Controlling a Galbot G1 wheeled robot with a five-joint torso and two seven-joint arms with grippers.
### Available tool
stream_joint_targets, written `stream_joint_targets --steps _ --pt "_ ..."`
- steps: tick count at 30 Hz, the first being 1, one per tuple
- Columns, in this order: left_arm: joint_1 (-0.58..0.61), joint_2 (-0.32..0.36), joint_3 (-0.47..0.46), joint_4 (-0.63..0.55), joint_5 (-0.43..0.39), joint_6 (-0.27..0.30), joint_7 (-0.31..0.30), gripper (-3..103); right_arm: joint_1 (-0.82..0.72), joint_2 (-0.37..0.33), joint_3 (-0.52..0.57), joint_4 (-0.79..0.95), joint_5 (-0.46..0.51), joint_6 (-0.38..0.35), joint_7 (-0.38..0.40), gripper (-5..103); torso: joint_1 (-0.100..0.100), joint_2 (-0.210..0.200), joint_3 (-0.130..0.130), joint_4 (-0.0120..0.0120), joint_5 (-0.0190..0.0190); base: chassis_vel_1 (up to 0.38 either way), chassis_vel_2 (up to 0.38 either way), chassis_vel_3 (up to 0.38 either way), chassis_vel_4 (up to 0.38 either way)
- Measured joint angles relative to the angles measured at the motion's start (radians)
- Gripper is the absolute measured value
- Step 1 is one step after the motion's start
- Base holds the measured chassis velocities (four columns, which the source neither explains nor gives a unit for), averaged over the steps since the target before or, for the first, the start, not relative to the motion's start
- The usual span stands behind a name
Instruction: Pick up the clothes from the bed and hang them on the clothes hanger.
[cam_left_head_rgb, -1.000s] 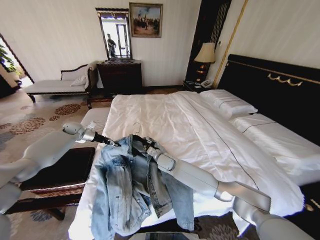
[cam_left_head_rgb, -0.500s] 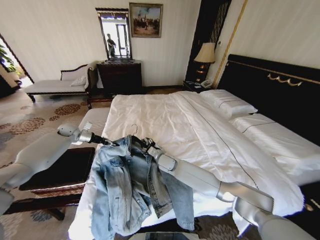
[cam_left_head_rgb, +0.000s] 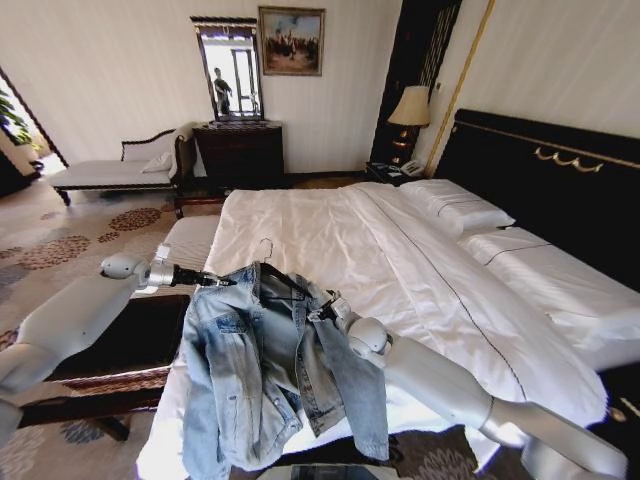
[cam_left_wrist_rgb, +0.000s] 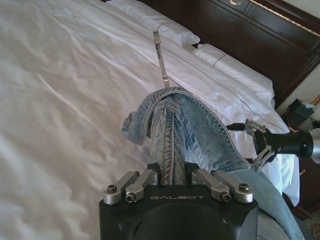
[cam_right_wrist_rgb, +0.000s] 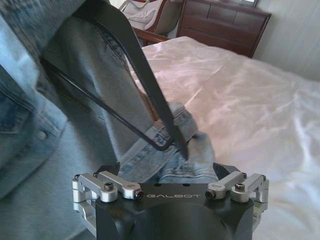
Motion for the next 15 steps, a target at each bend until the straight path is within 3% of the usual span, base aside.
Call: stream_joint_targets --steps 5,6,7,11,15 --pt "0.013 -0.003 -0.017 -0.009 -0.012 0.001 -0.006 23 -0.004 -0.002 0.008 0.009 0.130 -0.003 -0.006 100 0.000 0.000 0.000 -0.0003 -0.0001 0.000 0.000 0.000 0.000" --pt "0.023 -0.005 -0.029 -0.015 -0.018 0.003 -0.007 23 -0.004 0.014 0.014 -0.007 0.213 -0.015 0.003 100 0.000 0.000 0.000 0.0000 -0.0001 0.000 0.000 0.000 0.000" --pt "0.023 -0.005 -0.029 -0.015 -0.018 0.003 -0.007 23 -0.004 0.014 0.014 -0.007 0.213 -0.015 0.003 100 0.000 0.000 0.000 0.0000 -0.0001 0.000 0.000 0.000 0.000" --pt "0.044 -0.005 -0.052 -0.034 -0.030 0.006 -0.013 23 -0.011 0.043 0.033 -0.027 0.373 -0.065 0.029 103 0.000 0.000 0.000 0.0001 -0.0003 0.000 0.000 0.000 0.000" --pt "0.049 0.001 -0.057 -0.047 -0.043 0.009 -0.017 23 -0.012 0.072 0.048 -0.059 0.436 -0.083 0.044 100 0.000 0.000 0.000 -0.0001 -0.0001 0.000 0.000 0.000 0.000"
